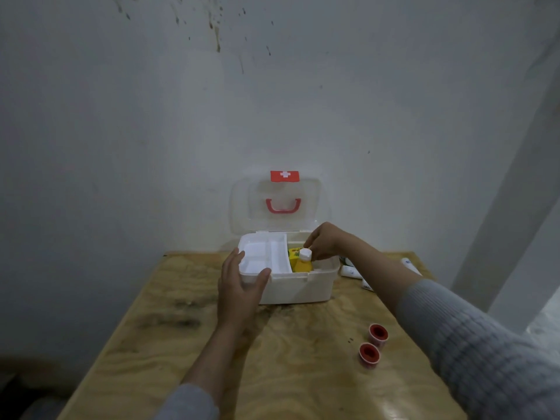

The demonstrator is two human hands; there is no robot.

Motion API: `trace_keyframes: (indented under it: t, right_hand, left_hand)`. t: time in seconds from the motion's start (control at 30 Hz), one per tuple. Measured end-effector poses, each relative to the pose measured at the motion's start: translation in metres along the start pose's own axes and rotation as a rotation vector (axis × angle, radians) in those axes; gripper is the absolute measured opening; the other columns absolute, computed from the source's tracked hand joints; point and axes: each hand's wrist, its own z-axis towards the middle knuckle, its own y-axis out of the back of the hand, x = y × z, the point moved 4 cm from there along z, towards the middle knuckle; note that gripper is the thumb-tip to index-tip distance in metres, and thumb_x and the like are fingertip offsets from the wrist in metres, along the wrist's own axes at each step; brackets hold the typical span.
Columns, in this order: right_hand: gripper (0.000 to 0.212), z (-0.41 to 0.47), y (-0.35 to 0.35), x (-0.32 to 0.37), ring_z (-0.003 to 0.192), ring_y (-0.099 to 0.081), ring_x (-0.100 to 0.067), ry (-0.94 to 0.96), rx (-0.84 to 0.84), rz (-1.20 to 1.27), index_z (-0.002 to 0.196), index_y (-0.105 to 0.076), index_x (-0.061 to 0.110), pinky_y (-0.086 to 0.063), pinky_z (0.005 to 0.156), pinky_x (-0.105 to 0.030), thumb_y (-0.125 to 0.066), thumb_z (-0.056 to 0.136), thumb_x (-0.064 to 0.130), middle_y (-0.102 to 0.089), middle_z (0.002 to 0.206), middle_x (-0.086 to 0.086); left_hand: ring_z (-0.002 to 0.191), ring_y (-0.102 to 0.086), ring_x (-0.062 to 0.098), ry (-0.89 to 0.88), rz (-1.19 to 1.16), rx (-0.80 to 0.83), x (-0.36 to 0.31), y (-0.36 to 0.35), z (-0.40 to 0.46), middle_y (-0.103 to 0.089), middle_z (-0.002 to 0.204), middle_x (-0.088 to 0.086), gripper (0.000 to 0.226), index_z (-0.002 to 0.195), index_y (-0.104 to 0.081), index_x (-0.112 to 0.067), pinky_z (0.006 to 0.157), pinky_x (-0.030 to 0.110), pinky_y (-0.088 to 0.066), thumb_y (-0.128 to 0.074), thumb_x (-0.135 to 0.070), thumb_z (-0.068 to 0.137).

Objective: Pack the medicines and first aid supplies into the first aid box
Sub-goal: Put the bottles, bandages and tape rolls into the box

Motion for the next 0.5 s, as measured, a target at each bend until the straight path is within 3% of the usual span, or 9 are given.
trace_keyframes:
  t: [0.1, 0.2, 0.27, 0.37, 0.5]
  right_hand:
    - [0.04, 0.003, -0.005, 0.001, 0.089, -0.067, -0.021, -0.079, 0.134, 0.034, 0.111, -0.062, -0.009, -0.053, 0.093, -0.039, -0.072, 0.074, 0.004, -0.067, 0.112, -0.024]
    - [0.018, 0.005, -0.004, 0.002, 0.071, -0.067, -0.022, -0.127, 0.159, 0.162, 0.099, -0.06, -0.003, -0.06, 0.075, -0.032, -0.063, 0.083, 0.005, -0.068, 0.087, -0.019]
    - [0.023, 0.004, -0.003, 0.002, 0.064, -0.062, -0.023, -0.159, 0.164, 0.308, 0.108, -0.055, -0.002, -0.058, 0.066, -0.032, -0.054, 0.091, 0.013, -0.061, 0.08, -0.017]
    - [0.039, 0.001, -0.002, 0.002, 0.066, -0.055, -0.021, -0.161, 0.235, 0.446, 0.122, -0.05, 0.001, -0.051, 0.068, -0.032, -0.041, 0.098, 0.03, -0.053, 0.083, -0.014]
    - [0.042, -0.005, 0.01, -0.005, 0.08, -0.063, -0.02, -0.107, 0.246, 0.708, 0.123, -0.049, 0.005, -0.049, 0.074, -0.03, -0.036, 0.098, 0.036, -0.064, 0.098, -0.015]
  left_hand:
    - [0.131, -0.038, 0.013, -0.002, 0.004, -0.003, 0.001, 0.0, 0.0, -0.039, 0.146, -0.011, 0.065, 0.133, -0.039, -0.034, 0.102, 0.038, -0.045, -0.068, -0.049, 0.077]
    - [0.132, -0.037, 0.014, -0.006, -0.004, -0.002, -0.001, 0.0, -0.001, -0.038, 0.146, -0.01, 0.065, 0.134, -0.039, -0.031, 0.101, 0.039, -0.046, -0.068, -0.046, 0.078]
    - [0.132, -0.037, 0.015, -0.012, -0.003, -0.006, -0.002, 0.0, -0.001, -0.038, 0.147, -0.007, 0.066, 0.136, -0.04, -0.028, 0.101, 0.037, -0.045, -0.068, -0.044, 0.078]
    - [0.131, -0.037, 0.014, -0.01, 0.005, -0.014, -0.005, -0.001, -0.003, -0.037, 0.148, -0.006, 0.067, 0.137, -0.039, -0.027, 0.098, 0.032, -0.043, -0.068, -0.043, 0.079]
    - [0.132, -0.036, 0.014, -0.007, 0.003, -0.01, -0.006, -0.002, -0.003, -0.037, 0.148, -0.005, 0.066, 0.137, -0.039, -0.026, 0.098, 0.03, -0.041, -0.068, -0.04, 0.08]
